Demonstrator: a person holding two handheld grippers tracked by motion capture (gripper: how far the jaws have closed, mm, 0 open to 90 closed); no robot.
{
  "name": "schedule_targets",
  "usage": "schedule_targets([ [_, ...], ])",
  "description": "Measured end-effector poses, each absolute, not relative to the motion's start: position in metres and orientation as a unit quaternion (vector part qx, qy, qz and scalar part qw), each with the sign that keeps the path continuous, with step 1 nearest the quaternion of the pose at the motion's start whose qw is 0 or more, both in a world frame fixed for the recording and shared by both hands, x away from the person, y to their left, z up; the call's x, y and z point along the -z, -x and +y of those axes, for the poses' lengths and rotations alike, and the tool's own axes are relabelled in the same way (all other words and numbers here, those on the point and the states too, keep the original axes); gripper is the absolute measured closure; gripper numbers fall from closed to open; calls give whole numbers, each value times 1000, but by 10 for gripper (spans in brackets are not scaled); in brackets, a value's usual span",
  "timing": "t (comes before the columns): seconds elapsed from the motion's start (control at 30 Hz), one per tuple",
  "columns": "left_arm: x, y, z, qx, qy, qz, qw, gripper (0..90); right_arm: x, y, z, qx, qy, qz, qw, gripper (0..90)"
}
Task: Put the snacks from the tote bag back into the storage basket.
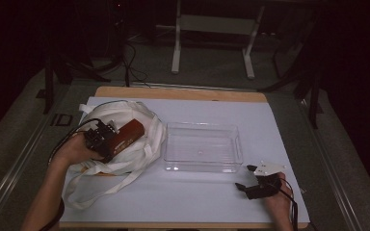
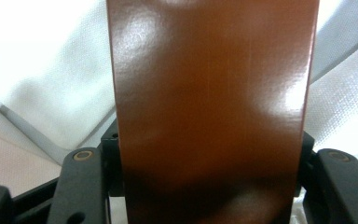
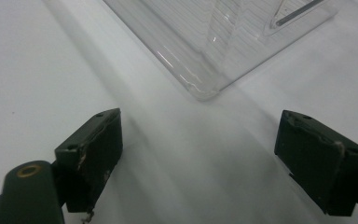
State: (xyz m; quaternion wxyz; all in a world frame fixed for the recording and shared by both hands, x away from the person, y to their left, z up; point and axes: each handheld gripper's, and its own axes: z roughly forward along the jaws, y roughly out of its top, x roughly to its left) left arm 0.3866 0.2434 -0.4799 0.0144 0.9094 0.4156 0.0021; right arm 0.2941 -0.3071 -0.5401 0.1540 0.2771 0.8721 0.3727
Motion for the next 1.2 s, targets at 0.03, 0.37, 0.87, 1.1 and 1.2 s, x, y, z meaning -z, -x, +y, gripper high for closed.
schedule_targets([
  [0.03, 480, -386, 243, -3, -910, 415, 15, 405, 540, -294, -307, -373, -277, 872, 154, 152],
  [0.37, 476, -381, 244, -23, -919, 391, 34, 435, 540, -294, -307, -373, -277, 872, 154, 151],
  [0.87, 468, -376, 247, -29, -920, 385, 70, 439, 540, -294, -307, -373, -277, 872, 154, 152],
  [1.1, 464, -376, 253, -34, -914, 394, 92, 439, 540, -294, -307, -373, -276, 872, 155, 152],
  [1.2, 461, -375, 253, -40, -913, 395, 94, 439, 540, -294, -307, -373, -276, 872, 155, 152],
])
